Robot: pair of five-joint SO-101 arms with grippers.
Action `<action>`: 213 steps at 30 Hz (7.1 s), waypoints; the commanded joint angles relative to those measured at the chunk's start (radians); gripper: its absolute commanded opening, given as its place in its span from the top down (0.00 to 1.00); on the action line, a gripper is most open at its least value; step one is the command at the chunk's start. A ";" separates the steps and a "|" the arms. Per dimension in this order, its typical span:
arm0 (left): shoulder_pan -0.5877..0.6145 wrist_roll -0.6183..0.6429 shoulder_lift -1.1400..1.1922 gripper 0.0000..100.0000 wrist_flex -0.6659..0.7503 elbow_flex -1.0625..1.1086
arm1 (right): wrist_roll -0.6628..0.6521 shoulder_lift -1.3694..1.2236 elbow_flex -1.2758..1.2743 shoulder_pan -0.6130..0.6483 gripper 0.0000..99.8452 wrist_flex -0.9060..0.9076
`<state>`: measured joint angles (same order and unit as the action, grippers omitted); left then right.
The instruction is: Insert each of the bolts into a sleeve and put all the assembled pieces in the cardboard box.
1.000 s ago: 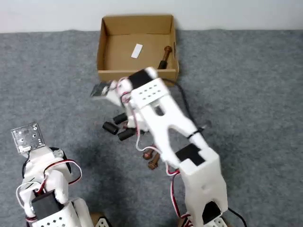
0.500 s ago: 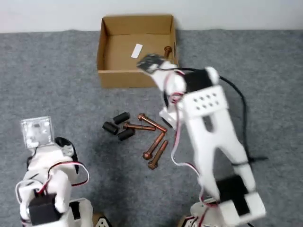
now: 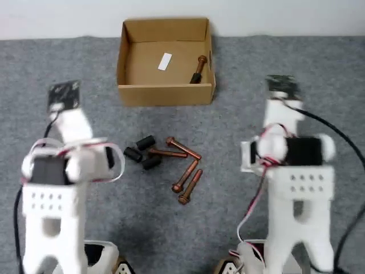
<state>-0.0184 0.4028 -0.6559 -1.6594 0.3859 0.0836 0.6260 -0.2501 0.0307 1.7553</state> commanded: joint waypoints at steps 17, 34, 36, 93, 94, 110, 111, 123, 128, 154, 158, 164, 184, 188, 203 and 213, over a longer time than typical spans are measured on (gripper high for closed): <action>-0.278 0.512 0.632 1.00 0.238 -0.323 | 0.021 0.631 -0.417 -0.323 0.99 -0.193; -0.364 0.628 0.934 0.94 0.391 -0.458 | 0.025 0.740 -0.522 -0.323 0.99 -0.193; -0.391 0.628 0.967 0.89 0.391 -0.481 | 0.025 0.740 -0.522 -0.323 0.99 -0.193; -0.318 0.623 1.419 1.00 0.051 -1.119 | 0.041 0.739 -0.549 -0.317 0.99 -0.249; -0.318 0.621 1.419 1.00 0.018 -1.170 | 0.040 0.739 -0.548 -0.317 0.99 -0.262; -0.269 0.485 0.976 1.00 -0.097 -1.268 | -0.084 0.920 -0.522 -0.183 0.99 -0.189; -0.265 0.483 0.930 1.00 -0.097 -1.221 | -0.095 0.947 -0.537 -0.174 0.99 -0.189; -0.264 0.439 0.400 1.00 -0.038 -0.705 | -0.103 1.122 -0.727 -0.073 0.99 -0.191; -0.227 0.374 0.173 1.00 0.043 -0.486 | -0.100 1.164 -0.787 0.004 0.99 -0.271; -0.155 0.253 -0.632 1.00 0.594 0.326 | 0.068 1.185 -0.988 0.667 0.99 -0.598; -0.233 0.288 -0.687 1.00 0.644 0.369 | 0.095 1.184 -0.993 0.725 0.99 -0.621; -0.351 0.333 -0.712 1.00 0.644 0.377 | 0.095 1.184 -0.997 0.773 0.99 -0.621; -0.476 0.287 -0.717 1.00 0.641 0.501 | 0.025 1.184 -1.000 0.799 0.99 -0.696; -0.476 0.275 -0.717 1.00 0.638 0.446 | 0.025 1.184 -1.022 0.799 0.99 -0.697; -0.477 0.273 -0.717 1.00 0.516 0.357 | 0.023 1.184 -1.037 0.797 0.99 -0.704; -0.519 0.275 -0.717 1.00 0.506 0.412 | 0.021 1.184 -1.031 0.802 0.99 -0.748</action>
<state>-0.5033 0.6928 -1.3602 -1.1561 0.7940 0.1189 1.8013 -1.2965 0.8286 1.0372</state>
